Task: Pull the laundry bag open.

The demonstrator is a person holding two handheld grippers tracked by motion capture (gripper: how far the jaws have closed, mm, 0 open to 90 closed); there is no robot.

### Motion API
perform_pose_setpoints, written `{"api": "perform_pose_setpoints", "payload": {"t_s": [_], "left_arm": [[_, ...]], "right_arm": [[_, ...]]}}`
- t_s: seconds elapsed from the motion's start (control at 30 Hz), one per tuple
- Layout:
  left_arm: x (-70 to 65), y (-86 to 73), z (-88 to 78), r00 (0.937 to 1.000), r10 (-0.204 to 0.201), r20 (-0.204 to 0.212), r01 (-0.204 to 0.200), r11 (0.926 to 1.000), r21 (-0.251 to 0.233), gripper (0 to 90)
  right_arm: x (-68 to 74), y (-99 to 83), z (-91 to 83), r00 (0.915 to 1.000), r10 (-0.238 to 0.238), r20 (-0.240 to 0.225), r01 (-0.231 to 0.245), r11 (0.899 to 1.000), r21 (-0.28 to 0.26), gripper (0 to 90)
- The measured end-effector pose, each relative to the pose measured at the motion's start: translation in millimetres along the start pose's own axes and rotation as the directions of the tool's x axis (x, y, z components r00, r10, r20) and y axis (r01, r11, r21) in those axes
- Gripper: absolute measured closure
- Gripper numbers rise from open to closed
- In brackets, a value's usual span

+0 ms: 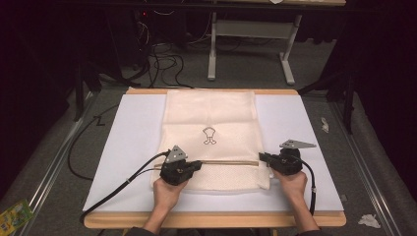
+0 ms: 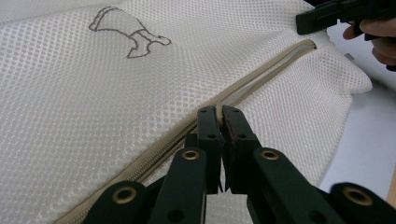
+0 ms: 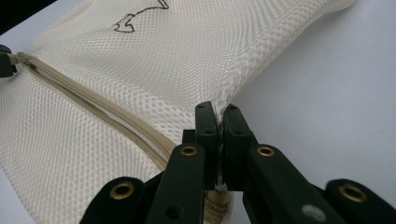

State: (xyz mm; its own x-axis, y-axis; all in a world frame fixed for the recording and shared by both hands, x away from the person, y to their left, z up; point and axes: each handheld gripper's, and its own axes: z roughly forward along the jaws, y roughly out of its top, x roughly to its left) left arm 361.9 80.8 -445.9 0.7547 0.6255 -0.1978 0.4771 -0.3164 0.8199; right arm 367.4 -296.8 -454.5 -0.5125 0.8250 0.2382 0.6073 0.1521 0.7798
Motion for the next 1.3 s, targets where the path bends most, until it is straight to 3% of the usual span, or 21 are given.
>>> {"api": "perform_pose_setpoints", "payload": {"t_s": [1.3], "left_arm": [[17.2,-10.7,-21.0,0.9983,-0.038,-0.044,0.037,0.9991,-0.022,87.0]], "right_arm": [[-1.7,-0.4,-0.5,0.9999,0.009,0.009,-0.009,1.000,0.000,88.5]]}}
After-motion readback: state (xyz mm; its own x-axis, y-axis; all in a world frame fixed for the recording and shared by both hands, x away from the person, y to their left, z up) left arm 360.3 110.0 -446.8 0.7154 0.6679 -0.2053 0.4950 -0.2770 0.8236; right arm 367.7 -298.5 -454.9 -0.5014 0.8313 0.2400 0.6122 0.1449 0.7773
